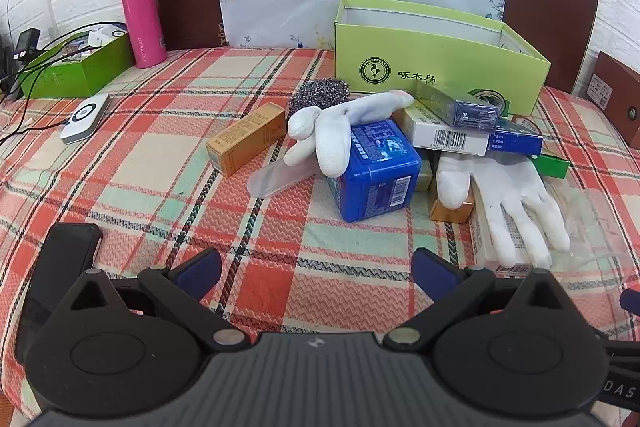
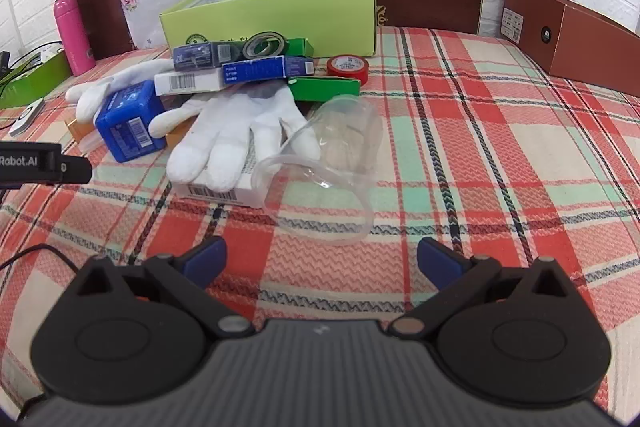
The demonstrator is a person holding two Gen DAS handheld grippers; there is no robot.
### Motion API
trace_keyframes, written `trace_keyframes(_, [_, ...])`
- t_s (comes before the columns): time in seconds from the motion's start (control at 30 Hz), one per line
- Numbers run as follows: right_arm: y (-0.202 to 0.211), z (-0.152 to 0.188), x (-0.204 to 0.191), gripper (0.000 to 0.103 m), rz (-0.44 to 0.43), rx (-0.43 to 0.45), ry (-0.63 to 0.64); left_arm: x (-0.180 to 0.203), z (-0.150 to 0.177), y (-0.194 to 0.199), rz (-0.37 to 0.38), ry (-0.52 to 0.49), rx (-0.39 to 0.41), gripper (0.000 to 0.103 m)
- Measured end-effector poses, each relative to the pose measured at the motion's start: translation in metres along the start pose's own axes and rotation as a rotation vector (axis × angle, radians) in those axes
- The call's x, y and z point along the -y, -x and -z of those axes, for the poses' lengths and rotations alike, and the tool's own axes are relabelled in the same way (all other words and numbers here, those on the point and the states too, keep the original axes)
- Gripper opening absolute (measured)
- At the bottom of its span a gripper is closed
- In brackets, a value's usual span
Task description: Organize objects
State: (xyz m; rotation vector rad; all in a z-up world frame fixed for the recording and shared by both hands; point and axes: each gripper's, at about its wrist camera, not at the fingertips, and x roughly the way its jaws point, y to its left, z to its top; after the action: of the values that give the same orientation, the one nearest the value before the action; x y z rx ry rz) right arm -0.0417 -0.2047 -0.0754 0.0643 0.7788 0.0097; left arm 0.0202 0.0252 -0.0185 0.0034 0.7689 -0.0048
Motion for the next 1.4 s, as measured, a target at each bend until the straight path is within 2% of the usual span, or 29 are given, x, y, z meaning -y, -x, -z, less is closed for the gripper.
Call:
trace_keyframes(0.23, [-0.003,-0.002,0.001,0.103,0.002,0.012,-0.002,-0.004,-0.003,-0.007,0.010,-0.002,-0.011,0.103])
trace_keyframes(0.4, [-0.004,-0.004,0.001,0.103,0.007,0.038,-0.003,-0.014,-0.010,-0.008,0.071,-0.033,0.012,0.103])
trace_keyframes(0.53, [-0.006,-0.007,0.003,0.103,-0.002,0.047,-0.010,-0.034,-0.027,-0.007,0.065,-0.072,0.069,0.103])
trace_keyframes(0.6, [-0.008,-0.008,0.004,0.103,-0.008,0.047,-0.013,-0.050,-0.039,-0.010,0.090,-0.063,0.087,0.103])
trace_keyframes(0.73, [-0.010,-0.008,0.005,0.103,-0.015,0.053,-0.030,-0.072,-0.061,-0.035,0.089,-0.094,0.100,0.101])
trace_keyframes(0.8, [-0.011,-0.008,0.004,0.103,-0.016,0.056,-0.031,-0.080,-0.070,-0.055,0.083,-0.109,0.068,0.095])
trace_keyframes(0.9, [-0.010,-0.008,0.003,0.103,0.001,0.100,-0.017,-0.085,-0.080,-0.085,0.112,-0.112,0.019,0.087])
trace_keyframes(1.0, [-0.014,-0.011,0.002,0.103,0.010,0.083,0.002,-0.083,-0.086,-0.111,0.121,-0.122,-0.030,0.070])
trace_keyframes(1.07, [-0.015,-0.012,0.003,0.103,0.011,0.082,-0.003,-0.082,-0.087,-0.121,0.144,-0.124,-0.044,0.063])
trace_keyframes(1.13, [-0.018,-0.013,0.004,0.103,0.011,0.070,-0.006,-0.079,-0.086,-0.128,0.171,-0.118,-0.064,0.046])
trace_keyframes(1.17, [-0.020,-0.013,0.004,0.103,0.018,0.061,-0.011,-0.077,-0.084,-0.127,0.174,-0.120,-0.054,0.042])
trace_keyframes(1.2, [-0.022,-0.014,0.004,0.103,0.028,0.053,-0.016,-0.074,-0.084,-0.124,0.186,-0.123,-0.051,0.030])
trace_keyframes(1.23, [-0.024,-0.014,0.005,0.103,0.037,0.047,-0.016,-0.072,-0.082,-0.120,0.209,-0.118,-0.059,0.026])
trace_keyframes(1.3, [-0.027,-0.013,0.006,0.103,0.062,0.033,-0.017,-0.067,-0.078,-0.112,0.242,-0.104,-0.058,0.026])
trace_keyframes(1.33, [-0.029,-0.013,0.008,0.102,0.067,0.031,-0.023,-0.064,-0.076,-0.110,0.234,-0.115,-0.046,0.026])
trace_keyframes(1.4, [-0.030,-0.012,0.010,0.093,0.061,0.031,-0.043,-0.060,-0.069,-0.114,0.193,-0.143,-0.033,0.029])
